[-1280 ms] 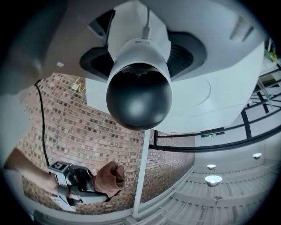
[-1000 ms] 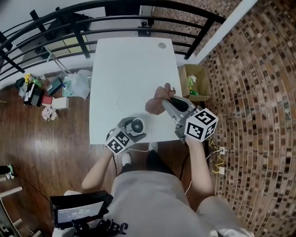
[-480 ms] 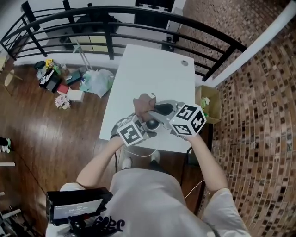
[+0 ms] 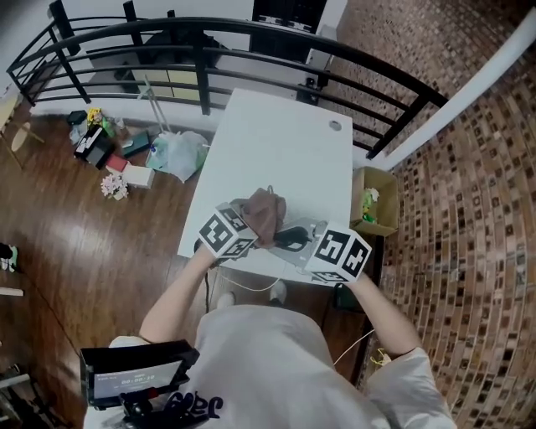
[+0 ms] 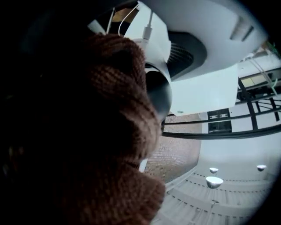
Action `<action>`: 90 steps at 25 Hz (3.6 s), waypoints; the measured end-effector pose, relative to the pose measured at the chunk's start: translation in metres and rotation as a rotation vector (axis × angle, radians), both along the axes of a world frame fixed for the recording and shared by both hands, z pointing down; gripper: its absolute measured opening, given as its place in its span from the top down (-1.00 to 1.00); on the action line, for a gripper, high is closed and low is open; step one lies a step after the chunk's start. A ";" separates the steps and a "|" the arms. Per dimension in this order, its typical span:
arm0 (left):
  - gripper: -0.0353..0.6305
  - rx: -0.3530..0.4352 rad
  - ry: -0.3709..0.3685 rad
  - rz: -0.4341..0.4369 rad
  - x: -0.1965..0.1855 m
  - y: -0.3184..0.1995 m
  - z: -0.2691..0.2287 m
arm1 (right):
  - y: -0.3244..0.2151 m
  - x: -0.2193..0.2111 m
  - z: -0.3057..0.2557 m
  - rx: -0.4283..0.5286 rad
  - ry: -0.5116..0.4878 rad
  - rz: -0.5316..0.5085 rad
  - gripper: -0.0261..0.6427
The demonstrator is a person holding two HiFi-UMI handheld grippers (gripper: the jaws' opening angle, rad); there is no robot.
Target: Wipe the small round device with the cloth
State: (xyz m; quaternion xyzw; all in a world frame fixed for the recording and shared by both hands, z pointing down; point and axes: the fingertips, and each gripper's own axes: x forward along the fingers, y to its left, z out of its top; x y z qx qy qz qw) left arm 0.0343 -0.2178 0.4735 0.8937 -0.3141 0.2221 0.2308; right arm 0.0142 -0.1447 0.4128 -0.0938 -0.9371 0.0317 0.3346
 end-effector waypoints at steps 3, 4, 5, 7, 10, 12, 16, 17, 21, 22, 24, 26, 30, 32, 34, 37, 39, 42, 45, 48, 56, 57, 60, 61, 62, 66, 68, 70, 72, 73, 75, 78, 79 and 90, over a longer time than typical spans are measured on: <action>-0.28 0.023 -0.003 0.014 0.002 0.005 -0.004 | -0.012 0.002 -0.026 0.006 -0.084 0.021 0.81; -0.28 0.043 -0.009 0.028 0.002 0.008 -0.007 | -0.027 0.001 -0.046 0.011 -0.142 0.062 0.81; -0.28 0.073 -0.021 0.052 0.003 0.012 -0.011 | -0.046 -0.001 -0.067 0.026 -0.198 0.114 0.81; -0.28 0.148 -0.047 0.121 0.006 0.021 -0.021 | -0.088 -0.006 -0.097 0.077 -0.257 0.209 0.81; -0.28 0.263 -0.070 0.206 0.013 0.033 -0.037 | -0.131 -0.023 -0.097 0.082 -0.239 0.270 0.81; -0.28 0.305 -0.083 0.229 0.017 0.036 -0.044 | -0.141 -0.034 -0.080 0.052 -0.196 0.260 0.81; -0.28 0.329 -0.071 0.205 0.015 0.029 -0.053 | -0.110 -0.046 -0.055 -0.131 -0.161 0.144 0.81; -0.28 0.327 -0.066 0.189 0.011 0.026 -0.053 | -0.100 -0.047 -0.056 -0.206 -0.177 0.120 0.81; -0.28 0.309 -0.071 0.132 -0.004 0.019 -0.052 | -0.073 -0.047 -0.082 -0.343 -0.267 0.076 0.81; -0.28 0.297 -0.071 0.124 -0.006 0.019 -0.051 | -0.068 -0.045 -0.089 -0.329 -0.279 0.062 0.81; -0.28 0.274 -0.059 0.107 -0.009 0.019 -0.051 | -0.054 -0.039 -0.100 -0.293 -0.286 0.017 0.81; -0.28 0.251 -0.036 0.081 -0.011 0.016 -0.050 | -0.037 -0.031 -0.101 -0.260 -0.267 -0.030 0.81; -0.28 0.199 0.023 0.021 -0.015 0.006 -0.047 | 0.000 -0.014 -0.063 -0.204 -0.151 -0.096 0.82; -0.28 0.195 0.038 0.012 -0.016 0.005 -0.047 | 0.014 -0.009 -0.037 -0.187 -0.096 -0.103 0.82; -0.28 0.191 0.019 0.023 -0.016 0.008 -0.041 | 0.019 -0.006 -0.026 -0.203 -0.085 -0.094 0.82; -0.28 0.195 0.052 0.060 -0.010 0.017 -0.039 | 0.008 -0.002 -0.049 -0.245 -0.171 -0.066 0.82; -0.28 0.228 0.080 0.104 -0.007 0.026 -0.044 | -0.022 -0.001 -0.086 -0.277 -0.299 0.024 0.82; -0.28 0.330 0.060 0.233 0.001 0.046 -0.053 | -0.092 0.001 -0.118 -0.212 -0.397 0.224 0.82; -0.28 0.417 0.092 0.354 0.018 0.067 -0.067 | -0.114 -0.009 -0.105 -0.253 -0.352 0.228 0.82; -0.28 0.448 0.136 0.391 0.029 0.078 -0.078 | -0.087 -0.024 -0.074 -0.419 -0.252 0.112 0.82; -0.28 0.399 0.128 0.280 0.017 0.063 -0.070 | -0.041 -0.015 -0.102 -0.734 -0.320 -0.070 0.82; -0.28 0.389 0.145 0.249 0.013 0.060 -0.072 | -0.034 -0.012 -0.109 -0.731 -0.329 -0.091 0.82; -0.28 0.375 0.180 0.149 0.003 0.047 -0.078 | 0.001 -0.006 -0.116 -0.675 -0.293 -0.171 0.82; -0.28 0.367 0.194 0.118 0.001 0.042 -0.080 | 0.015 -0.005 -0.110 -0.641 -0.261 -0.196 0.82; -0.28 0.359 0.212 0.090 0.000 0.038 -0.082 | 0.029 -0.005 -0.101 -0.599 -0.223 -0.215 0.82; -0.28 0.310 0.208 0.031 -0.003 0.027 -0.080 | 0.051 -0.008 -0.066 -0.399 -0.126 -0.182 0.82; -0.28 0.291 0.223 0.028 -0.006 0.028 -0.078 | 0.040 -0.006 -0.073 -0.343 -0.155 -0.129 0.82; -0.28 0.307 0.259 0.054 -0.008 0.034 -0.082 | 0.013 -0.002 -0.096 -0.343 -0.242 -0.048 0.82; -0.28 0.354 0.285 0.118 -0.005 0.046 -0.091 | -0.031 0.005 -0.116 -0.354 -0.324 0.078 0.82; -0.28 0.380 0.298 0.162 -0.001 0.053 -0.097 | -0.053 0.008 -0.120 -0.355 -0.343 0.136 0.82; -0.28 0.419 0.323 0.251 0.011 0.069 -0.110 | -0.081 0.011 -0.116 -0.382 -0.342 0.189 0.82; -0.28 0.455 0.334 0.353 0.031 0.087 -0.127 | -0.071 0.005 -0.094 -0.487 -0.278 0.128 0.82; -0.28 0.465 0.332 0.374 0.035 0.090 -0.129 | -0.061 0.002 -0.086 -0.521 -0.253 0.096 0.82; -0.28 0.425 0.291 0.215 0.017 0.068 -0.109 | -0.001 0.011 -0.126 -0.555 -0.315 -0.080 0.82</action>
